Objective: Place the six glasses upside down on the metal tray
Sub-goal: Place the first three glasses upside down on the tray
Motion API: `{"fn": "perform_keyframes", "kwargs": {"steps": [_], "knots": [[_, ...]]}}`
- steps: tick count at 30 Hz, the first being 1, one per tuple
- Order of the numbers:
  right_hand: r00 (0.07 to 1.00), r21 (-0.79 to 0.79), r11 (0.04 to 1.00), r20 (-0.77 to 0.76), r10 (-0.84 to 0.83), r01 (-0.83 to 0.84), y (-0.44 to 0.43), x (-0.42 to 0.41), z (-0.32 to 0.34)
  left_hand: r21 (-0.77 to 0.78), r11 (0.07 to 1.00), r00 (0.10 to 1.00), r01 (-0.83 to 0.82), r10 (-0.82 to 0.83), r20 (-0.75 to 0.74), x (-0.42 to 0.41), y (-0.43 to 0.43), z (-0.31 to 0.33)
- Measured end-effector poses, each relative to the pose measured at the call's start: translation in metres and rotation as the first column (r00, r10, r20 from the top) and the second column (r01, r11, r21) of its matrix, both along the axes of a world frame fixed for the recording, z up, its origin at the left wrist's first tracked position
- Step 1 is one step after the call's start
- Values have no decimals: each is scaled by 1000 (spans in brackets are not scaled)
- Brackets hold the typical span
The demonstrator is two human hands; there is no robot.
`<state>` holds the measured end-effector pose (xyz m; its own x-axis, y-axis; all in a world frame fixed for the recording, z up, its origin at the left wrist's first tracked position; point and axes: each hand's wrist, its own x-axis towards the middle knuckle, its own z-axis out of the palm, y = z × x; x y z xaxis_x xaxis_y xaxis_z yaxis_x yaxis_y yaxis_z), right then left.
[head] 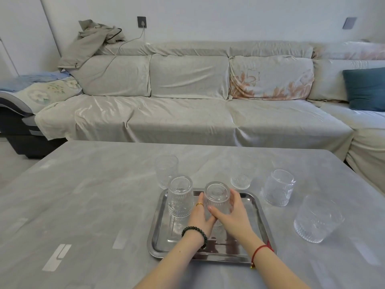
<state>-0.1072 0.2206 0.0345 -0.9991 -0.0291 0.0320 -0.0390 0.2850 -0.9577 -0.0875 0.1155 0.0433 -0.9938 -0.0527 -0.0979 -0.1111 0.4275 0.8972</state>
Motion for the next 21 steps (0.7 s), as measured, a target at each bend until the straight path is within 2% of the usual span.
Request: {"fn": "perform_keyframes", "kwargs": {"steps": [8, 21], "knots": [[994, -59, 994, 60, -91, 95, -8, -1, -27, 13, 998, 993, -68, 67, 100, 8, 6, -11], [996, 22, 999, 75, -49, 47, -13, -21, -39, 30, 998, 992, -53, 49, 116, 3, 1, -18]]}}
